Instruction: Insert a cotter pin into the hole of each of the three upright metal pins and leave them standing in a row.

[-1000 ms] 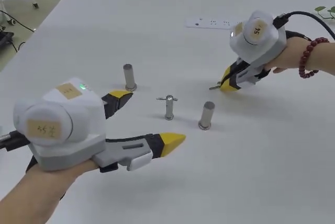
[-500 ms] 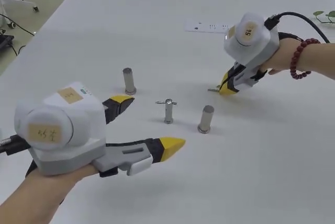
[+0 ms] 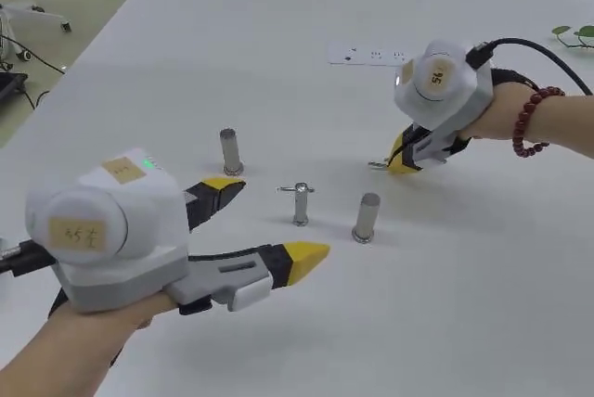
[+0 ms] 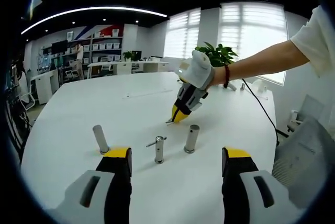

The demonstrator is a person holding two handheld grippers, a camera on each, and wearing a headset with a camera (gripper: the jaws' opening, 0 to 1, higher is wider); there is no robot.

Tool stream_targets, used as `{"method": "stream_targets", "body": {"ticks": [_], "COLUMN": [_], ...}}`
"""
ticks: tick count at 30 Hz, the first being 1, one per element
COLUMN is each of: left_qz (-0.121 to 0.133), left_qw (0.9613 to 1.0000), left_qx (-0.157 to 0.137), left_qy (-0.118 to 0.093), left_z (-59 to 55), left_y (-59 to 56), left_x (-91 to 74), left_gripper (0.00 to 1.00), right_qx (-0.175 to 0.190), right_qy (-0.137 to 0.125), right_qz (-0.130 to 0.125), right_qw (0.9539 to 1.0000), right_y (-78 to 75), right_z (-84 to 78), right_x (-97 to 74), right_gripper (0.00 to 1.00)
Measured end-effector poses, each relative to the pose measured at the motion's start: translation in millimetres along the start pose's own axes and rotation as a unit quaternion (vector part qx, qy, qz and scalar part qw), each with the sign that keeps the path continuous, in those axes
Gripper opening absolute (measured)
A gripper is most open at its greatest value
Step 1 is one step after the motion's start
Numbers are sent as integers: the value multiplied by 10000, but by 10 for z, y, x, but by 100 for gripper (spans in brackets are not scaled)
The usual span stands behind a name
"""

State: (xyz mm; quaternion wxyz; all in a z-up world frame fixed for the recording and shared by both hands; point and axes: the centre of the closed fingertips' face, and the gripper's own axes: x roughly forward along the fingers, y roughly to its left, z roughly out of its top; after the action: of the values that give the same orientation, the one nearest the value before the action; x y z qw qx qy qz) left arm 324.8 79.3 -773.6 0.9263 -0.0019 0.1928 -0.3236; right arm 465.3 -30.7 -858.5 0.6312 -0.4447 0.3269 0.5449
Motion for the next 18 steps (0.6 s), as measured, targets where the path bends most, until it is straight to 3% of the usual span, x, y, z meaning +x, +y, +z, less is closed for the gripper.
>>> {"method": "stream_targets", "body": {"ticks": [12,18], "left_qz": [-117,-225], "left_qw": [9999,9997], "left_qx": [-54,-15], "left_qy": [55,99], "left_z": [110,208], "left_y": [-17,-30], "left_x": [55,113], "left_gripper": [58,50], "right_qx": [-326,-532], "right_qy": [-259,-468], "right_qz": [-266,-503], "right_qw": [9988,9962], "right_y": [97,180], "right_z": [99,206], "right_x": [-211,-424], "right_gripper": [2,2]}}
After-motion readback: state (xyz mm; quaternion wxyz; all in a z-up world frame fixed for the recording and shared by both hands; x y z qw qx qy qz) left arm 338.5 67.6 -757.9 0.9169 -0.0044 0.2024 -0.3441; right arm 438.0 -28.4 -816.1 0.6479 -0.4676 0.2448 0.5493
